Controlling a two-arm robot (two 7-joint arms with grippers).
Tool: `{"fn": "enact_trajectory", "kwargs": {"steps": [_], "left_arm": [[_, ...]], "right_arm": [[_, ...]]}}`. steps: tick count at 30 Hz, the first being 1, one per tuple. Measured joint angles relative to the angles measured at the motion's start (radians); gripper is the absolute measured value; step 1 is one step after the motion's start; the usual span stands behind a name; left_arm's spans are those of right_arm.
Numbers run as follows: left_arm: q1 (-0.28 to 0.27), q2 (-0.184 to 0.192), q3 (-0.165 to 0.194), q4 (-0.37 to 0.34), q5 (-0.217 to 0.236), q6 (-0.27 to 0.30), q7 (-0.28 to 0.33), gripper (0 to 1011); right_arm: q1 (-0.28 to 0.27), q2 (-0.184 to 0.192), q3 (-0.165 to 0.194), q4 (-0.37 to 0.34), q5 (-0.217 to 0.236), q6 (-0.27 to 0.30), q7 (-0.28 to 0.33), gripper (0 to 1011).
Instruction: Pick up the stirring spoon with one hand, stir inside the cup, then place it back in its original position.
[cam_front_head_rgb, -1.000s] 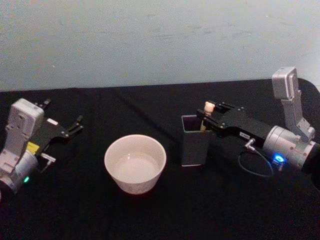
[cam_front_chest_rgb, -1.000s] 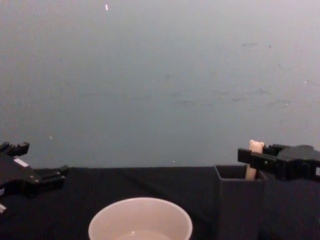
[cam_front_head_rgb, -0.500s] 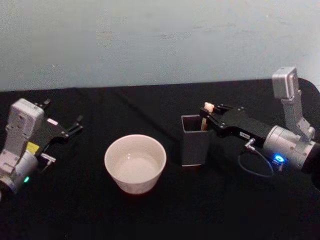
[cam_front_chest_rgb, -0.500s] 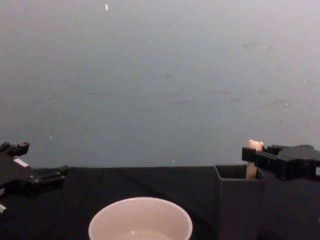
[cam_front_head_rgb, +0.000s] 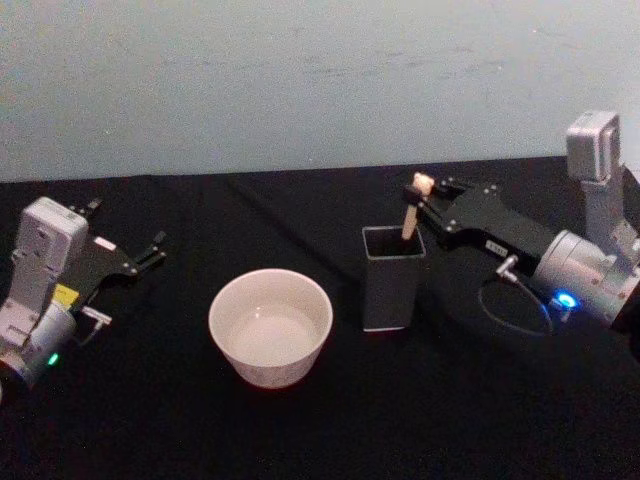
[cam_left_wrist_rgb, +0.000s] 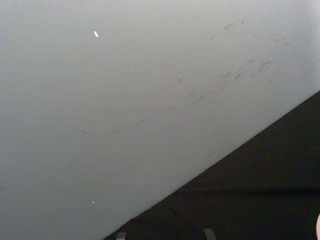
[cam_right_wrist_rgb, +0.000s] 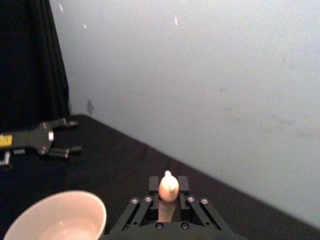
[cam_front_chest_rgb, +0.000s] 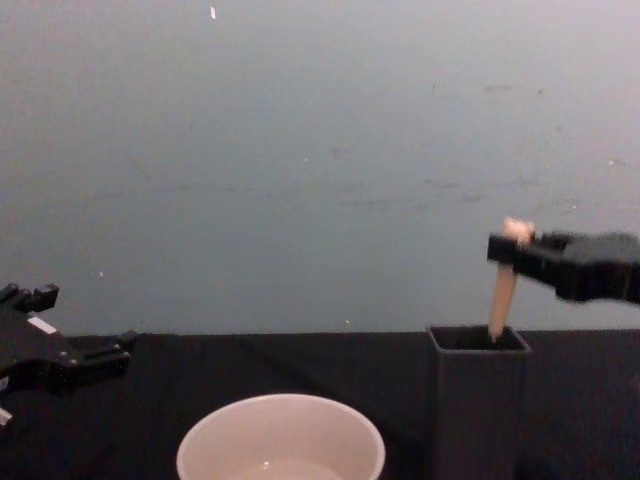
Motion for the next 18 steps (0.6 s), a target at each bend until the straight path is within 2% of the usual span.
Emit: {"fn": "enact_trajectory", "kwargs": {"steps": [6, 18], "left_arm": [[0.0, 0.0, 0.0, 0.0, 0.0, 0.0, 0.0, 1001], [0.0, 0.0, 0.0, 0.0, 0.0, 0.0, 0.0, 1001]], "right_arm": [[-0.006, 0.011, 0.026, -0.058, 0.008, -0.02, 0.002, 214], [-0.015, 0.022, 0.073, -0.149, 0.057, -0.059, 0.014, 214]]}}
